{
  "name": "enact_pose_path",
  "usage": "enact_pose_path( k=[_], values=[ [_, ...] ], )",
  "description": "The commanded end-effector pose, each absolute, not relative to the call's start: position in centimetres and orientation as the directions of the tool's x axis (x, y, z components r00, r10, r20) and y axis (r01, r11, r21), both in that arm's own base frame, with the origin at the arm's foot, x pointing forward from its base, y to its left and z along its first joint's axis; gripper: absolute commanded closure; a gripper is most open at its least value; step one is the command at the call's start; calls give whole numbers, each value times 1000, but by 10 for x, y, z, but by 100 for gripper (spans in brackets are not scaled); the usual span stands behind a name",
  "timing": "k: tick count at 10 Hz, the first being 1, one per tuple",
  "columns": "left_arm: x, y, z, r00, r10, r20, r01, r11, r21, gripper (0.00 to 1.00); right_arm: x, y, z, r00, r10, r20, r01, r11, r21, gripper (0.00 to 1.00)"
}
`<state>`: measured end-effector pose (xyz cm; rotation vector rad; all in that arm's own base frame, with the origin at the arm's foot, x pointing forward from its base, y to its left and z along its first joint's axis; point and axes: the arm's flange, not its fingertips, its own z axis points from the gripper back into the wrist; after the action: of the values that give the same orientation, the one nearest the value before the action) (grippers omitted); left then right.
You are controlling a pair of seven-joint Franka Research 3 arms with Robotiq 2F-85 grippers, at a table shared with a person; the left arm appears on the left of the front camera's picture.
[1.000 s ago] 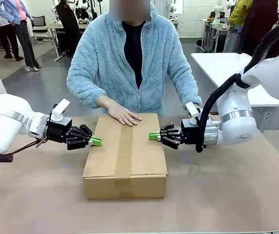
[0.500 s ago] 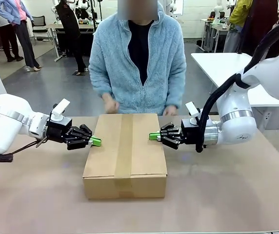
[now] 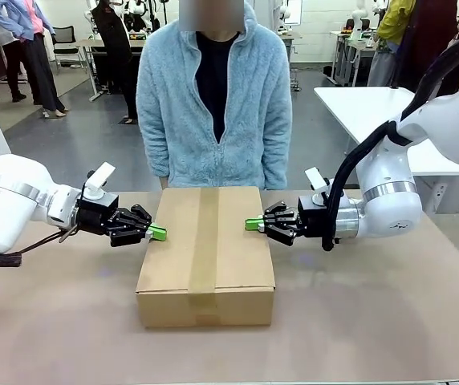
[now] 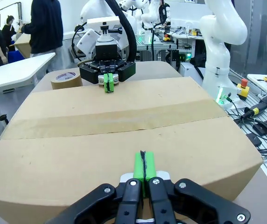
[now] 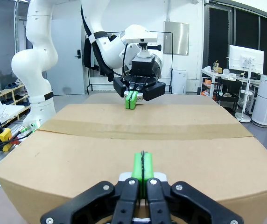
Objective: Wrap the clocks to prevent damage.
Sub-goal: After the human seals the box with tape, release both hands from the side flaps of the Package Box.
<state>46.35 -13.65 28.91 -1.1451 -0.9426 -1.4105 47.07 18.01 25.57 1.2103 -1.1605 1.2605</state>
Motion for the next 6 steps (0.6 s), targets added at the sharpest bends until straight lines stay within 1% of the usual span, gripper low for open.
enact_pose_path(
  k=[1,3,5,6],
  values=[
    [463,-138,310,-35,-307,951,984,-175,-20,100,468,182,276,-27,73,997,-999,-40,-24,99],
    [457,-134,363,-49,-475,879,982,-183,-44,100,455,176,327,-22,175,984,-999,-44,-15,99],
    [446,-131,421,-113,-548,829,978,-208,-4,100,433,171,389,-65,194,979,-998,-32,-60,99],
    [437,-125,442,-121,-609,784,979,-205,-9,100,417,171,407,-56,299,953,-998,-34,-48,99]
  ],
)
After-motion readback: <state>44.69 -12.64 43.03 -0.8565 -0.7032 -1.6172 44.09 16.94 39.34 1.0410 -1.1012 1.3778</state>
